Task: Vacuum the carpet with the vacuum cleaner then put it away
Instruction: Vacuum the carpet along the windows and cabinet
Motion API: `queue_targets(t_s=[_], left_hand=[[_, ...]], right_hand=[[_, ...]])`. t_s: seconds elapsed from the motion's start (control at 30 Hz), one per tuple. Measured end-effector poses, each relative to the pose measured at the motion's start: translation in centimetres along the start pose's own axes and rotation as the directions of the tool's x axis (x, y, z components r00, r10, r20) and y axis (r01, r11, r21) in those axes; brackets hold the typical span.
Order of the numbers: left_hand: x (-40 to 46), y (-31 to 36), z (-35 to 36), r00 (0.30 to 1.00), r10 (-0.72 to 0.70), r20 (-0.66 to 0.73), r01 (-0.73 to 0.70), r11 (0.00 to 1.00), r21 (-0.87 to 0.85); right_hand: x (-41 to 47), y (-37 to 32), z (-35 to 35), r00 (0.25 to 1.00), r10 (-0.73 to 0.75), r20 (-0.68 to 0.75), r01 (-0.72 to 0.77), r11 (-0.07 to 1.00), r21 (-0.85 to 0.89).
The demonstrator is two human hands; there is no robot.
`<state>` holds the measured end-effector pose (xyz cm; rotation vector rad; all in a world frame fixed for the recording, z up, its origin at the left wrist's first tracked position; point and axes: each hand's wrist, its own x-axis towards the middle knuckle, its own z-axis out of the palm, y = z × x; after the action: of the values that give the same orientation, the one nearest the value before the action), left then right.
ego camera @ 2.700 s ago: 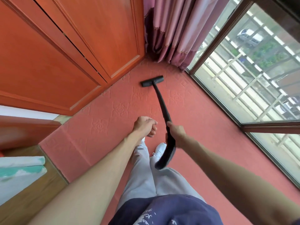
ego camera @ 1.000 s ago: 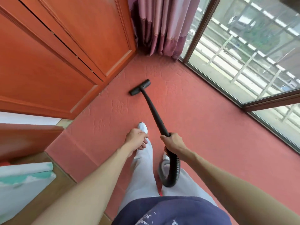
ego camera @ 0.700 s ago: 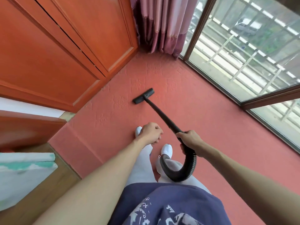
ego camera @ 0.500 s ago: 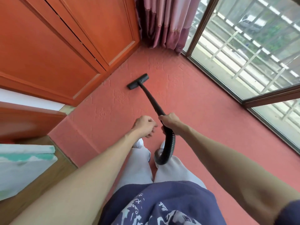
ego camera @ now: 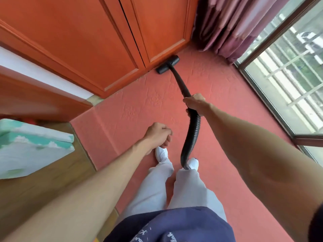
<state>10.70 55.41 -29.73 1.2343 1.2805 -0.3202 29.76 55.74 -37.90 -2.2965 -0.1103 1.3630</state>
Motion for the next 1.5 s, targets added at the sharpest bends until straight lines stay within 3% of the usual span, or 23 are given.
queue_targets(t_s=[0.33,0.53,0.77,1.1,1.27,1.5], left_hand=[[-0.8,-0.6,-2.7,0.998,0.022,-0.051,-0.022,1.000,0.001],[-2.8,0.0,-2.1,0.995,0.048,-0.092,-0.049,0.999,-0.015],[-5.7,-2.2,-0.2,0.999,0.003,-0.053,-0.006,0.999,-0.049],[-5.4,-4.8,-1.3,0.989,-0.006,-0.150,-0.023,0.982,-0.189],[-5.0,-6.9,-3.7,0.955,-0.031,-0.294,-0.036,0.975,-0.221],[-4.9,-9.4,-7.0,0.946,-0.069,-0.316,-0.026,0.958,-0.284]], right_hand=[[-0.6,-1.0,3.4,0.997,-0.029,0.075,0.025,0.999,0.047],[-9.4,6.3,4.3,0.987,-0.014,0.157,0.012,1.000,0.015],[-17.4,13.2,2.1,0.963,0.110,0.245,-0.122,0.992,0.033],[-12.7,5.5,5.9,0.965,0.042,0.261,-0.062,0.996,0.066],[-11.2,2.0,12.0,0.961,0.026,0.274,-0.054,0.994,0.095],[-9.3,-0.4,15.3,0.968,0.037,0.246,-0.079,0.983,0.163]])
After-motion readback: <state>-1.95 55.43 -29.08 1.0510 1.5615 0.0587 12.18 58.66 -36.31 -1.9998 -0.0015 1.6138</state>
